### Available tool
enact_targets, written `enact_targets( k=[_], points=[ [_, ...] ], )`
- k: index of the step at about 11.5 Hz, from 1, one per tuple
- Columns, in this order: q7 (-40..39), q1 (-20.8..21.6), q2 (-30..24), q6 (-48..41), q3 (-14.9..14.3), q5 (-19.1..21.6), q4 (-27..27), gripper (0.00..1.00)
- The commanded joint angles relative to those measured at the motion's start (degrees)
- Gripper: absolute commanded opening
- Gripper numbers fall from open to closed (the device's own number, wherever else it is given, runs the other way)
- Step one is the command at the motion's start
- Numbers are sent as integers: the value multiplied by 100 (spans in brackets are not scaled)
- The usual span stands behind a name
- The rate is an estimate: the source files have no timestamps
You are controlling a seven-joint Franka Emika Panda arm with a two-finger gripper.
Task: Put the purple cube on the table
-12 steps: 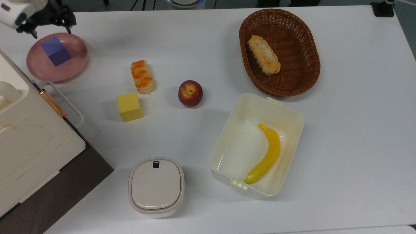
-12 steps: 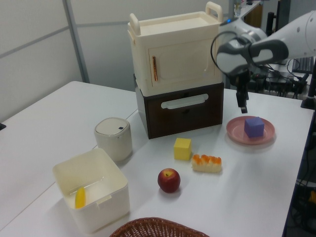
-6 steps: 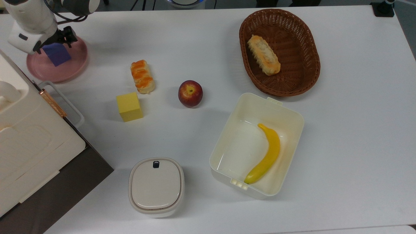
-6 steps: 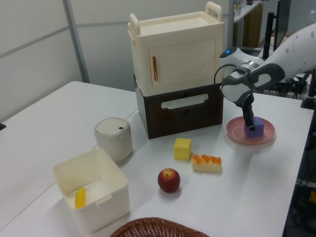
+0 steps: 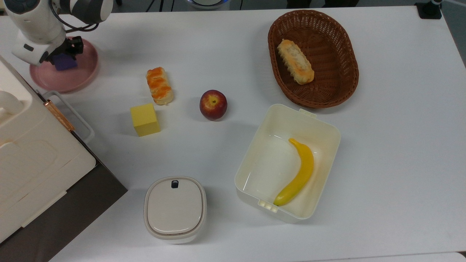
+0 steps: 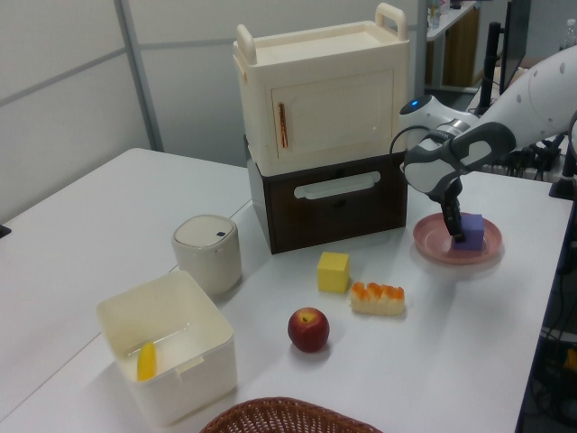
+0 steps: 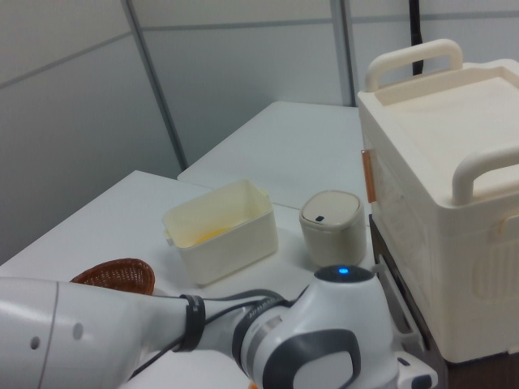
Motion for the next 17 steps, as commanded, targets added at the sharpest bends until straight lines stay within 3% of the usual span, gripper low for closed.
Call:
enact_targets(
  k=[1, 7, 8, 9, 14, 17],
  points=[
    [87, 132, -392, -1013, 225, -5, 392, 58],
    [1720, 194, -392, -1131, 1323, 556, 614, 61],
    [1984, 264, -392, -1140, 1429, 592, 623, 72],
    [2239, 378, -401, -1166, 1439, 593, 632, 100],
    [3952, 1256, -454, -1271, 1439, 707, 973, 100],
    [4980, 1801, -786, -1324, 1439, 716, 983, 100]
  ],
)
